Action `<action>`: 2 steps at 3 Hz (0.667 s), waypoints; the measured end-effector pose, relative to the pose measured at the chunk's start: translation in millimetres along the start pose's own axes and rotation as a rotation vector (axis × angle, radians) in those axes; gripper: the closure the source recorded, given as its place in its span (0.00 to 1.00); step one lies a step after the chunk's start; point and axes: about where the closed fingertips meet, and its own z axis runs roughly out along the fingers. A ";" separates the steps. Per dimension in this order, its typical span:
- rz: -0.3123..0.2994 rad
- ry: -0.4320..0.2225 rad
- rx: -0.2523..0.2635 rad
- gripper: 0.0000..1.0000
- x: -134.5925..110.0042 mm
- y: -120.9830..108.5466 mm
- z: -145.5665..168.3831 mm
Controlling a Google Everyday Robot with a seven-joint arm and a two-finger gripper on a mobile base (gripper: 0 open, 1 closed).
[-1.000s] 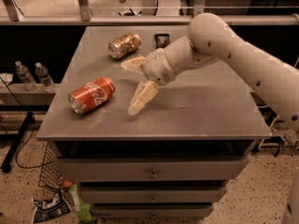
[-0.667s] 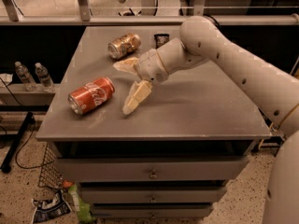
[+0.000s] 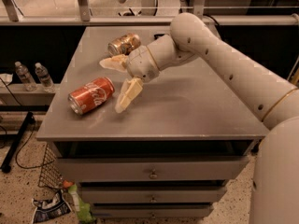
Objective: Move coke can near orange can
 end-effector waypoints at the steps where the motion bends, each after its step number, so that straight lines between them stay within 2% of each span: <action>1: 0.005 -0.010 -0.037 0.00 -2.2 1.9 9.1; 2: 0.036 -0.012 -0.078 0.18 2.9 4.5 17.8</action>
Offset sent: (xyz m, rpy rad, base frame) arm -0.0089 0.0132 -0.0202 -0.0465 0.1127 0.0746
